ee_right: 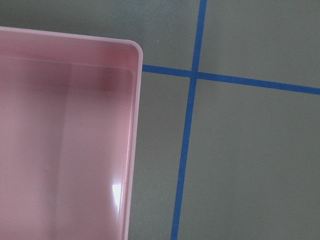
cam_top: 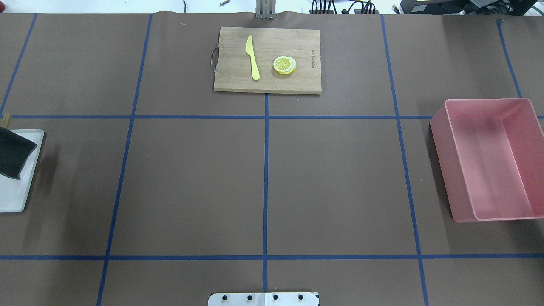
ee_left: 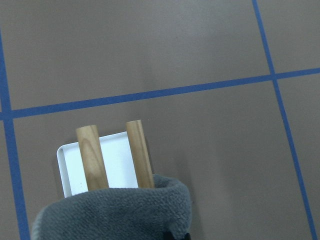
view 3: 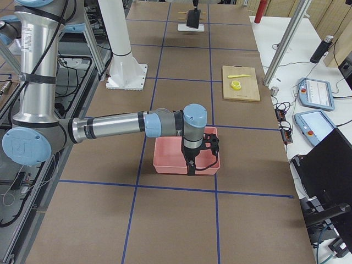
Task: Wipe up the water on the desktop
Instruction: 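Drag the grey towel with the left gripper across the table toward the cutting board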
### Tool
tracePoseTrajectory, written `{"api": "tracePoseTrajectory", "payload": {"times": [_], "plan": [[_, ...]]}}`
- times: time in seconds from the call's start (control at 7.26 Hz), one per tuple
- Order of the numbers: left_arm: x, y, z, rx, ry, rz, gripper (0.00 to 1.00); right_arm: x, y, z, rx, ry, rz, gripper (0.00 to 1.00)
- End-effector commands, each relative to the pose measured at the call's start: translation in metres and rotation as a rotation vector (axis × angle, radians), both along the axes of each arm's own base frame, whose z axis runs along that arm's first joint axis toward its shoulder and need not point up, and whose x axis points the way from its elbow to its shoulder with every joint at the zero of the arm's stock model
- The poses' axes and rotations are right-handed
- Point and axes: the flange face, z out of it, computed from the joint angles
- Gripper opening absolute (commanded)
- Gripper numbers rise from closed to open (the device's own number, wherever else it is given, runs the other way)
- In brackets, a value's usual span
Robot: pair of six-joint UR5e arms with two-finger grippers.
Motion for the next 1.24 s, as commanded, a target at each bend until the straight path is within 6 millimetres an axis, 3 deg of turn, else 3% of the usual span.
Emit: {"api": "tracePoseTrajectory", "payload": {"times": [0.0, 0.28, 0.55, 0.96, 1.1], "plan": [[-0.010, -0.016, -0.015, -0.006, 0.009, -0.031, 0.00, 0.000, -0.001, -0.001, 0.001, 0.000, 0.000, 1.00], [-0.009, -0.042, -0.050, -0.062, 0.035, -0.092, 0.00, -0.002, -0.011, -0.017, 0.035, -0.009, 0.001, 1.00], [-0.004, -0.071, -0.105, -0.154, 0.097, -0.176, 0.00, -0.004, -0.025, -0.033, 0.066, -0.016, 0.002, 1.00], [0.005, -0.089, -0.169, -0.265, 0.154, -0.315, 0.00, -0.009, -0.054, -0.075, 0.119, -0.044, 0.033, 1.00], [0.023, -0.091, -0.192, -0.298, 0.177, -0.328, 0.00, -0.009, -0.059, -0.083, 0.135, -0.047, 0.034, 1.00]]}}
